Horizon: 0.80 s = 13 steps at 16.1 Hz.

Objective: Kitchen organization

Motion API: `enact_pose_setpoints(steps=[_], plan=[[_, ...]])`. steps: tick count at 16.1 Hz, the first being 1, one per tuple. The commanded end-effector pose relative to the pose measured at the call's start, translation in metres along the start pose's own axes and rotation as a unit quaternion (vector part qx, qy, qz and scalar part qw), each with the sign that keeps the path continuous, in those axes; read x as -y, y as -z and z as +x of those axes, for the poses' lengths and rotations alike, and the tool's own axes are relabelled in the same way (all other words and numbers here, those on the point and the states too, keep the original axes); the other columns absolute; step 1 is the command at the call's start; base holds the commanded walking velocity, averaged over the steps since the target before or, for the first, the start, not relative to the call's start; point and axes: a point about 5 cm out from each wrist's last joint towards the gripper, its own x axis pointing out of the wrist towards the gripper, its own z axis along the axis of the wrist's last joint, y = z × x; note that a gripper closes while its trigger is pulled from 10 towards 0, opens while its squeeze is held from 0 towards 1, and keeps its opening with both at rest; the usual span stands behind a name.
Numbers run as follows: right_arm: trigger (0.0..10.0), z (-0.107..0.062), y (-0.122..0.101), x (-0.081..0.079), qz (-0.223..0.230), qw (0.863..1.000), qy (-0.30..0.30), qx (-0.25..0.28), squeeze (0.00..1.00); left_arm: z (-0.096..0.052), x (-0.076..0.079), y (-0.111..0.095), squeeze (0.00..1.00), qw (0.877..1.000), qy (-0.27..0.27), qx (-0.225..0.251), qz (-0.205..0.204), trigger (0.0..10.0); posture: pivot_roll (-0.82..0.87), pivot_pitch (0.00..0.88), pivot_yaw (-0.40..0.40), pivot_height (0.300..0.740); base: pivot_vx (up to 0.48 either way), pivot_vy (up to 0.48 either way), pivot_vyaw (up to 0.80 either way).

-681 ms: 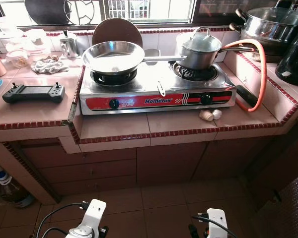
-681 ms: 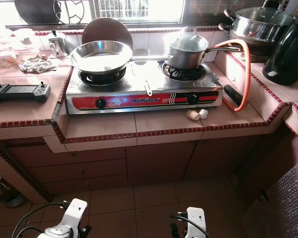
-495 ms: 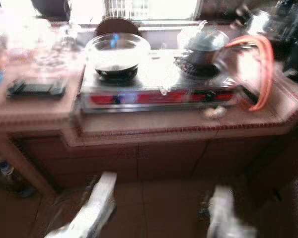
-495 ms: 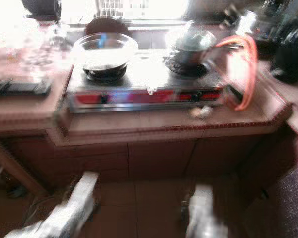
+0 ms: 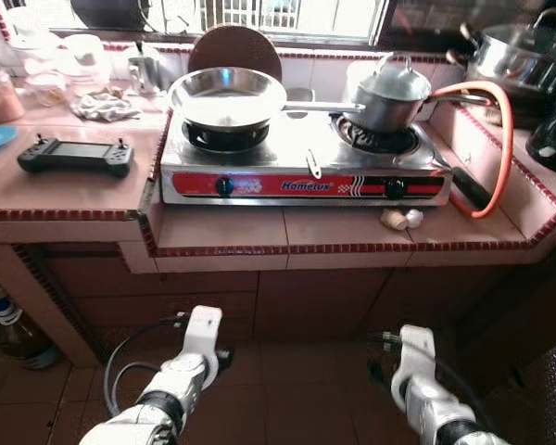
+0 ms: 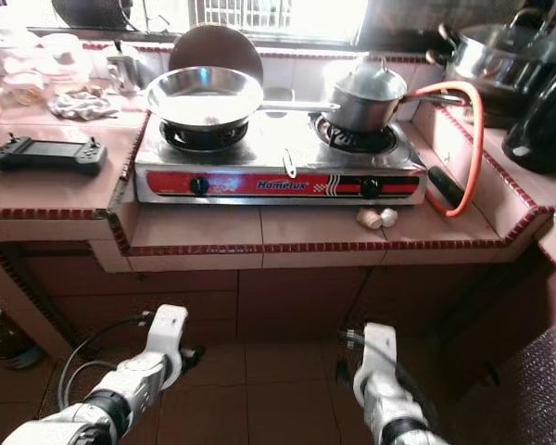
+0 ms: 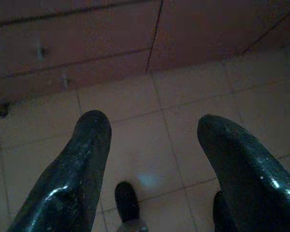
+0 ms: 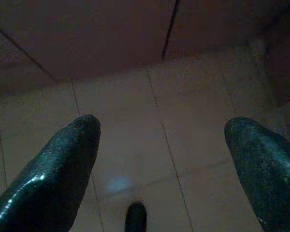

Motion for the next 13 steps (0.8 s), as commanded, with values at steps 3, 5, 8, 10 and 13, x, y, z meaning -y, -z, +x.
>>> enact_pose_setpoints(steps=[3, 5, 8, 10, 13], plan=[[10.0, -0.003, 0.011, 0.022, 0.001, 0.999, 0.032, -0.001, 0.00, -0.002, -0.015, 0.000, 0.00, 0.997, -0.008, 0.004, 0.080, 10.0, 0.12, 0.000, -0.043, 0.740, 0.000, 0.000, 0.00], [10.0, -0.005, 0.022, 0.027, 0.002, 0.999, 0.039, -0.012, 0.00, -0.005, -0.030, 0.007, 0.00, 0.995, -0.021, -0.008, 0.094, 10.0, 0.13, 0.000, -0.025, 0.740, 0.000, 0.000, 0.00], [10.0, -0.008, 0.037, 0.025, 0.026, 0.998, 0.047, -0.021, 0.00, -0.008, -0.043, 0.015, 0.00, 0.990, -0.027, -0.015, 0.136, 10.0, 0.16, 0.000, 0.015, 0.740, 0.000, 0.000, 0.00], [10.0, -0.008, 0.036, 0.022, 0.025, 0.999, 0.043, -0.012, 0.00, -0.008, -0.045, 0.011, 0.00, 0.988, -0.032, 0.003, 0.152, 10.0, 0.16, 0.000, 0.019, 0.740, 0.000, 0.000, 0.00], [10.0, -0.005, 0.013, 0.017, -0.015, 0.999, 0.020, 0.040, 0.00, -0.010, -0.046, -0.006, 0.00, 0.985, -0.032, 0.068, 0.154, 10.0, 0.16, 0.000, 0.001, 0.740, 0.000, 0.000, 0.00]])
